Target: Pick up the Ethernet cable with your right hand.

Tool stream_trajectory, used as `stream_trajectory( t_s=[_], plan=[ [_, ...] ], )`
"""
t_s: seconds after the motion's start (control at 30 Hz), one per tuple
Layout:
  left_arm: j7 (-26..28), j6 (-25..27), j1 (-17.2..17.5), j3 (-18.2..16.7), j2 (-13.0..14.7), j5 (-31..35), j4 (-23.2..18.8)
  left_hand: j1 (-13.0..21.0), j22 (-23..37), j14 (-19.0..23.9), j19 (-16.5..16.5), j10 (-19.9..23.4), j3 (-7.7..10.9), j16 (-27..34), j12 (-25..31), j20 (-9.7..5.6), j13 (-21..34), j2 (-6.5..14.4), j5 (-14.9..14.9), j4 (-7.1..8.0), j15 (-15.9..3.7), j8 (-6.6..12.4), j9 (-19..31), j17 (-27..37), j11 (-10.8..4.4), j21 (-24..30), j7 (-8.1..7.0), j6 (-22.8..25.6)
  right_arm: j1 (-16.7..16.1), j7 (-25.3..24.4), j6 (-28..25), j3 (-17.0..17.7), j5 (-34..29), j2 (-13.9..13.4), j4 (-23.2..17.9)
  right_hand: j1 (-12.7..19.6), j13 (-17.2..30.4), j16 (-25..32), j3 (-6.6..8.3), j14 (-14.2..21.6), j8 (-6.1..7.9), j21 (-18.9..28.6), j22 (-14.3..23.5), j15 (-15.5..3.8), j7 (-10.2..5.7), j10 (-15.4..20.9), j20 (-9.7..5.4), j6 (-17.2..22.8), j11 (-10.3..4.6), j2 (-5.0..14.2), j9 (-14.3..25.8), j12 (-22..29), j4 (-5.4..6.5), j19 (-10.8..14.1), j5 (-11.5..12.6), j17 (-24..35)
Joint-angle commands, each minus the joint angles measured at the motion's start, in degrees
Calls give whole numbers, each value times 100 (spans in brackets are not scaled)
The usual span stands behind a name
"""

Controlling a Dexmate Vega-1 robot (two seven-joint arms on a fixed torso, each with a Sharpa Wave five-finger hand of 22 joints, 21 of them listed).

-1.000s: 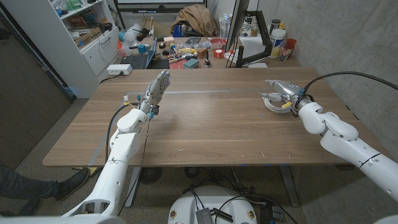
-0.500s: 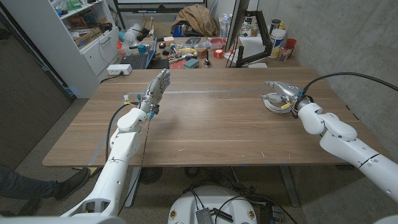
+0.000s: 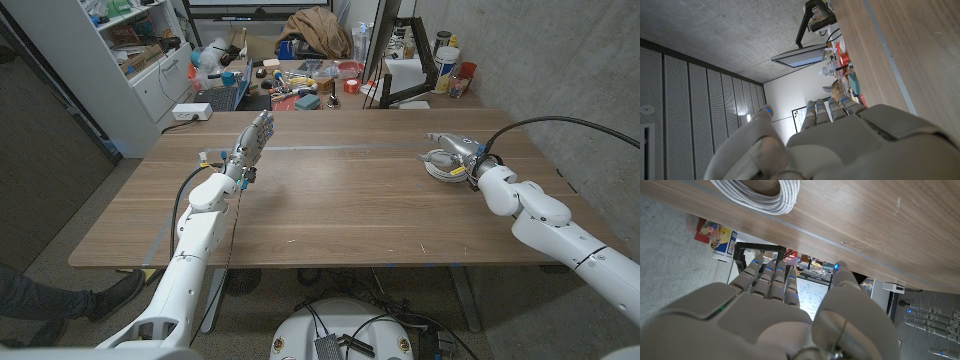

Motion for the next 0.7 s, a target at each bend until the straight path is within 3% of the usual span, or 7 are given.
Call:
stream_trajectory(
  t_s=[0.03,0.7],
  plan=[
    [-22,-28,-22,-10,1,-20,59,38,32,-5,-69,27,-21,24,19,-123,18,5,14,15,10,13,18,18,-15,41,11,26,85,180,-206,-133,-136,-7,-7,28,10,-8,-20,-16,7,-22,19,-10,-10,-23,32,0,22,-50,32,-20,-19,44,62,0],
    [-59,-17,-22,2,5,-35,69,44,33,-11,-73,30,-39,23,19,-119,18,15,13,13,18,10,18,18,-15,43,2,26,120,270,-428,-248,-109,93,71,77,10,-7,-27,-15,15,-51,20,20,-4,-47,63,-23,5,-91,33,-20,-13,81,87,1]
  ],
)
